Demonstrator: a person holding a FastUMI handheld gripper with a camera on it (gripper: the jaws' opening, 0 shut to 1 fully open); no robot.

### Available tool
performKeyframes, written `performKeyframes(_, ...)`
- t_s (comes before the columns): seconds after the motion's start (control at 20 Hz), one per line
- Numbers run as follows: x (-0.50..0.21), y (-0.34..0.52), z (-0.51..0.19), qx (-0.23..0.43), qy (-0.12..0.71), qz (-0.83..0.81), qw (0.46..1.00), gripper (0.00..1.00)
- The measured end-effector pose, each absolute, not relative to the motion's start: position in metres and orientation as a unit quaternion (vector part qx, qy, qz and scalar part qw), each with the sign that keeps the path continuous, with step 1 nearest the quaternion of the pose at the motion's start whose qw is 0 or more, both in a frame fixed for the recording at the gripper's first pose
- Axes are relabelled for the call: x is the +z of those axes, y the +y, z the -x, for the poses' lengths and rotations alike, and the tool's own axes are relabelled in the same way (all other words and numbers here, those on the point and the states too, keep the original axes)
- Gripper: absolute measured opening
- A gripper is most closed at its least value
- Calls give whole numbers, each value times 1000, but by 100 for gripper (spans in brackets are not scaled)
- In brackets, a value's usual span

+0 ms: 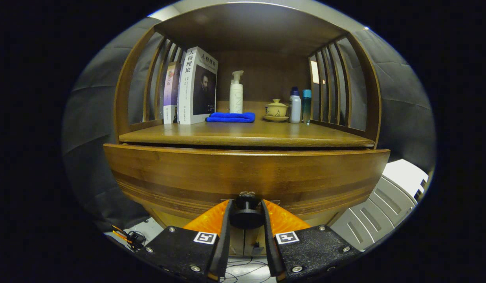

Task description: Pull open the drawer, take out the items inside it, and place them on the countertop above the cabinet.

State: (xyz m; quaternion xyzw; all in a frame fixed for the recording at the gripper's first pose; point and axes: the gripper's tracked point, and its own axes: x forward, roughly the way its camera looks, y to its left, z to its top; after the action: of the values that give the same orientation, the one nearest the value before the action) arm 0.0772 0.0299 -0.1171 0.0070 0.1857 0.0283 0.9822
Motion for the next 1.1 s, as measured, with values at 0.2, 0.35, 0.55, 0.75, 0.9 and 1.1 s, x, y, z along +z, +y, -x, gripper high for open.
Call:
performKeyframes(0.2,-115,29,-56,28,196,-4,980,40)
performKeyframes(0.35,-111,27,-40,29,201,9,979,40)
performKeyframes(0.55,-109,22,-20,22,205,1,978,40)
performKeyframes(0.75,-107,19,-2,20,210,0,978,40)
performKeyframes(0.9,-106,19,8,21,213,3,977,40)
performKeyframes(1.1,-105,19,24,23,218,2,976,40)
